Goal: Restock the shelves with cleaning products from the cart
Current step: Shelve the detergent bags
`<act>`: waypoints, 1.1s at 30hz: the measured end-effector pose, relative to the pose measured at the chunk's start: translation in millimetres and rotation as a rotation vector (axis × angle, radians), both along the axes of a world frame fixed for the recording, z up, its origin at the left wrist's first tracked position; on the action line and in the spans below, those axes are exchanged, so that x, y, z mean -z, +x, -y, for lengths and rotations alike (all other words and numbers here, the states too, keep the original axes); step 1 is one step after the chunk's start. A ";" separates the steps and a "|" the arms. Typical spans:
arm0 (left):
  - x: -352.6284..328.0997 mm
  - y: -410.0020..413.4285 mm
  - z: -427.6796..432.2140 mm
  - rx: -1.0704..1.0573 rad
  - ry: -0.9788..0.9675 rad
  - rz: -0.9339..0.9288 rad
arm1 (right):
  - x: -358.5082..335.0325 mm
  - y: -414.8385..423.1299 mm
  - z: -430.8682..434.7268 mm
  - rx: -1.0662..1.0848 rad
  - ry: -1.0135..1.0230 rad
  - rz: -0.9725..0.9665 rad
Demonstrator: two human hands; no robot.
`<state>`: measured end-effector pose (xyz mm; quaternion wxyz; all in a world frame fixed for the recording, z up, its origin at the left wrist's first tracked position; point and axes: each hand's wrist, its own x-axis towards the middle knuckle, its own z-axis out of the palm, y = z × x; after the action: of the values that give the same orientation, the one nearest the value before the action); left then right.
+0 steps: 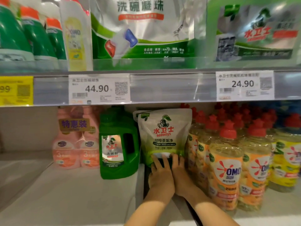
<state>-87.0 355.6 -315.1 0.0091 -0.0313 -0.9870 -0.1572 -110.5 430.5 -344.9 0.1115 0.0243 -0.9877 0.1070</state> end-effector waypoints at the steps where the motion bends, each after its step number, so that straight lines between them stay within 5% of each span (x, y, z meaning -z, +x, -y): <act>1: -0.5 -0.1 -0.6 -0.002 -0.004 0.012 | 0.1 -0.6 -0.1 0.004 -0.021 -0.001; 17: -44.6 44.7 14.4 0.028 0.243 -0.023 | -47.8 54.4 3.7 -0.134 -0.564 -0.017; 25: -27.6 138.1 61.3 0.152 0.677 -0.320 | -51.1 135.5 17.1 -0.328 -0.799 -0.151; 33: 7.2 224.2 136.2 -0.153 0.872 -0.316 | -25.3 194.3 74.9 -0.632 -1.038 -0.028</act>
<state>137.2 219.5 -322.3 0.1831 0.0250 -0.8149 -0.5494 83.8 355.6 -319.6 0.0845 0.2603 -0.7501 0.6021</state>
